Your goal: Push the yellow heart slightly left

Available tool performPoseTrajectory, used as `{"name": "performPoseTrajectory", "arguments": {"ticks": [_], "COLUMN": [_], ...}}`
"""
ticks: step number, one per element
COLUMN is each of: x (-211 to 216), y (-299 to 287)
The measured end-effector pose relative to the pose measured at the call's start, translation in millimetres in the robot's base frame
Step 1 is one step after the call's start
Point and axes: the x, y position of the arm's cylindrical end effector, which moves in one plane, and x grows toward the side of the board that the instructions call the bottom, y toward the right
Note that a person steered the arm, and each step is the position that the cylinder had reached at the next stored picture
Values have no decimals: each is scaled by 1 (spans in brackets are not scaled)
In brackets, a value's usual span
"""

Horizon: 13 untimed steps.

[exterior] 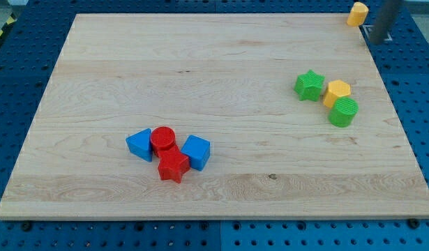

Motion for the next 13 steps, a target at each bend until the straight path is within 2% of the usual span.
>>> {"name": "performPoseTrajectory", "arguments": {"ticks": [2,4,7,11,13], "x": [-3,-93,-95,-95,-87], "y": [4,3,-11,-93,-170]}}
